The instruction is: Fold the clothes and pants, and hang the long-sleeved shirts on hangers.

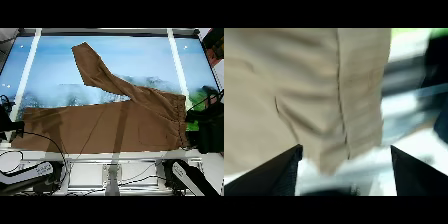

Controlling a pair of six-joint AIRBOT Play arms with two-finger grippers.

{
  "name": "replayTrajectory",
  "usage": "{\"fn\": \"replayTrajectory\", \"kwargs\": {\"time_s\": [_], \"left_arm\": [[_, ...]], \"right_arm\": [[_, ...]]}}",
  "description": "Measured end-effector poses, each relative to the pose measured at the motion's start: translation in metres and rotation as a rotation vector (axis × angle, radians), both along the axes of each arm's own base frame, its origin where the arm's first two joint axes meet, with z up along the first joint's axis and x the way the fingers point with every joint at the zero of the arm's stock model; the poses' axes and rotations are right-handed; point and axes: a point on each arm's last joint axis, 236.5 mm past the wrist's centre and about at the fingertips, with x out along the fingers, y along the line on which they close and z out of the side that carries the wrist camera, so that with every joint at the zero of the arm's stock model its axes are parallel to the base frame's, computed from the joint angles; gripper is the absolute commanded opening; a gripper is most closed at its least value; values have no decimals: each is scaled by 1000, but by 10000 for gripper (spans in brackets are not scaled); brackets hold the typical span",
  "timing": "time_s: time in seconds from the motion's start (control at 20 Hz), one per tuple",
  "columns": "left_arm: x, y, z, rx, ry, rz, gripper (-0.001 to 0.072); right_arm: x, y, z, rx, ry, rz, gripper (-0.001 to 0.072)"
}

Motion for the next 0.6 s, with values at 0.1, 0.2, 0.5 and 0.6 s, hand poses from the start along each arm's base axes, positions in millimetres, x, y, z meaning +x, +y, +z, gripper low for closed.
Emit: {"fn": "replayTrajectory", "kwargs": {"time_s": [0.1,0.2,0.5,0.6], "left_arm": [[3,5,1,21,-9,-11,350],[6,8,1,33,-18,-19,344],[19,2,1,32,-46,-51,349],[25,-5,0,24,-56,-72,378]], "right_arm": [[33,-15,18,-64,-140,4,299],[65,-35,38,-139,-285,-4,292],[91,-88,9,2,-339,-187,411],[100,-81,-16,192,-345,-232,529]]}}
